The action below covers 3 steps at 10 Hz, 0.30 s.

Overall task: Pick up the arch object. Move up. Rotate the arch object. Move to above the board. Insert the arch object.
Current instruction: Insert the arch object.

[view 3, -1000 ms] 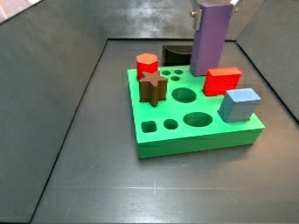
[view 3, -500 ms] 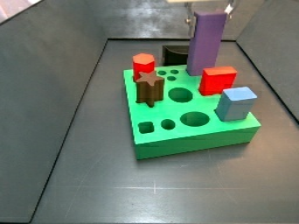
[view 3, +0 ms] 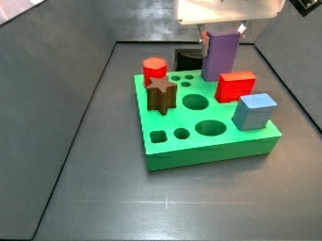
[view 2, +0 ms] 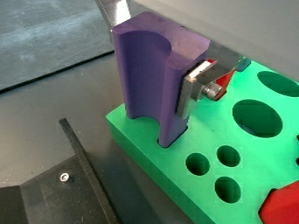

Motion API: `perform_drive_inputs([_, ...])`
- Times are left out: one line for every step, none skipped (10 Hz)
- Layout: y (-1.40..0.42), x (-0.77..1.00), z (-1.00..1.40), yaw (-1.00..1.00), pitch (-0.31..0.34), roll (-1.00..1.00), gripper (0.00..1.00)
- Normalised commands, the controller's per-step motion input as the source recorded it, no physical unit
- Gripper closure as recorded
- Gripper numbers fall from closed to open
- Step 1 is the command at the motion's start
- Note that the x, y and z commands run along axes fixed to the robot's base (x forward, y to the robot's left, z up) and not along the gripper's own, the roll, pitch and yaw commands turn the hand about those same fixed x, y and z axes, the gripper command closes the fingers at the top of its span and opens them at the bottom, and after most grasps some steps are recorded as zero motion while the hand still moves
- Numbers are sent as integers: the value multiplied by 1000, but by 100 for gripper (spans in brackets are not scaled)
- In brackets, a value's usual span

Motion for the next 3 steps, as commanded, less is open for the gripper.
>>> perform_drive_inputs([0,6,-217,43,-26,0,100])
perform_drive_inputs([0,0,-111,0,0,-19,100])
perform_drive_inputs([0,0,0,0,0,0,100])
